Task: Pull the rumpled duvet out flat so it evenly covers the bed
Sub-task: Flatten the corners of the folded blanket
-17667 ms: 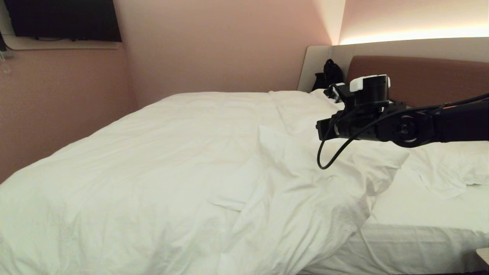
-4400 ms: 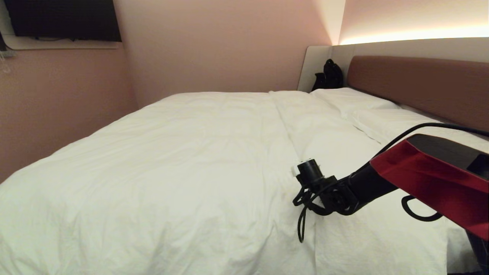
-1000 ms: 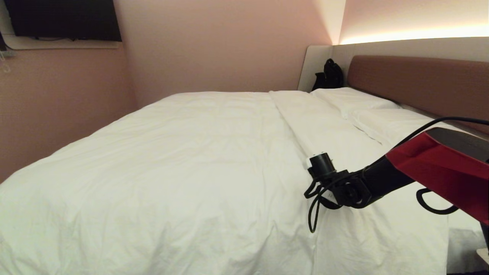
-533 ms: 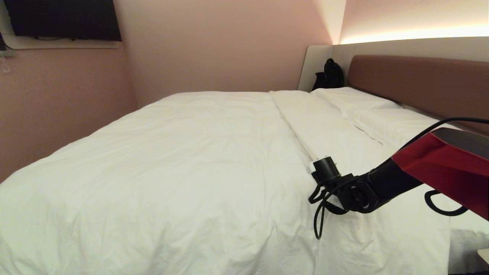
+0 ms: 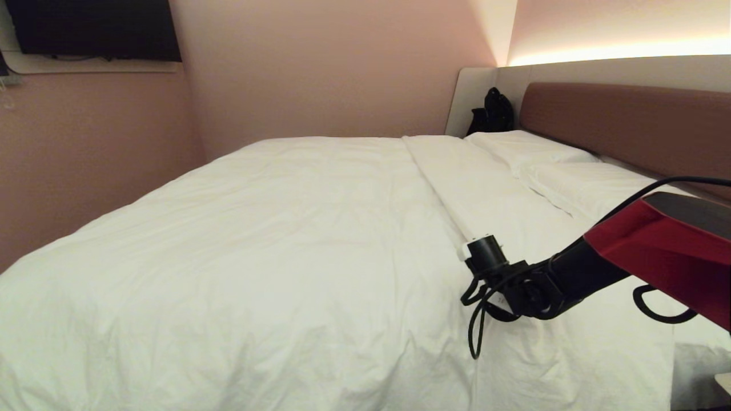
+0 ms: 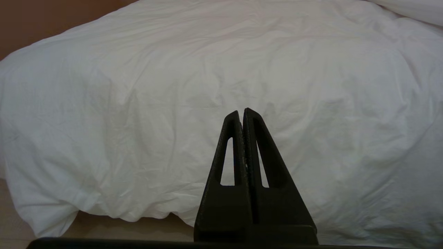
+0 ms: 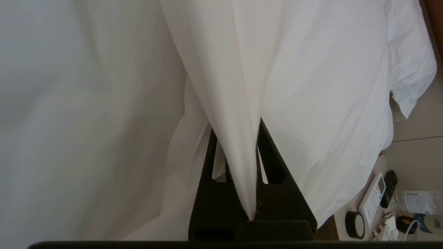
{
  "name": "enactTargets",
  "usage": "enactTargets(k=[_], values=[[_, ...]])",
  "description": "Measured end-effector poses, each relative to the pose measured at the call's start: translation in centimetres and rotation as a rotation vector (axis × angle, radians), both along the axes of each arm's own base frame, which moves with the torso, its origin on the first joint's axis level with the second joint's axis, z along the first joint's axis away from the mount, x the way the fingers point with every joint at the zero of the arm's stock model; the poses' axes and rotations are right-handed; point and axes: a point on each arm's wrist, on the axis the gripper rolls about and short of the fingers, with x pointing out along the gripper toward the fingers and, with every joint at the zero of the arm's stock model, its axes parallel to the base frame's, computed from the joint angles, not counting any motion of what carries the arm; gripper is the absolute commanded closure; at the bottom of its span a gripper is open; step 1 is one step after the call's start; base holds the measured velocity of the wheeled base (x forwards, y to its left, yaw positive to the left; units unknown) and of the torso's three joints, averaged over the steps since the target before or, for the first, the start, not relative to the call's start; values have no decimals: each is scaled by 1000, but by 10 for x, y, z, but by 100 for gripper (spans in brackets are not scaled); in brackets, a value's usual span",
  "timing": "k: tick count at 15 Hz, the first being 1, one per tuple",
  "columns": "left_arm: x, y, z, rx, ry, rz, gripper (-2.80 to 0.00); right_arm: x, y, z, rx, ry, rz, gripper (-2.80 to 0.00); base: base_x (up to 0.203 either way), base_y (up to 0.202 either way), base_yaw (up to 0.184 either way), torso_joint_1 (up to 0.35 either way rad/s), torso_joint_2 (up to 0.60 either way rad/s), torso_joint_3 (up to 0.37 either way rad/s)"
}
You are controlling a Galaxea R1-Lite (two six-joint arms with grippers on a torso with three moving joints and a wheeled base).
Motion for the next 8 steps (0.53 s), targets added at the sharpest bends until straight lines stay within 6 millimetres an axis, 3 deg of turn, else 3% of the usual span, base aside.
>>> enactTargets(k=[1, 2, 8], values=[[0, 0, 0, 0, 0, 0, 0, 1, 0, 1, 2, -3, 1, 0, 0, 0, 0, 0, 0, 0], [0, 0, 0, 0, 0, 0, 0, 1, 1, 1, 4, -6, 1, -280, 0, 0, 0, 0, 0, 0], [0, 0, 0, 0, -1, 0, 0, -7, 12, 8, 43, -7, 61, -280, 0, 0, 0, 0, 0, 0]])
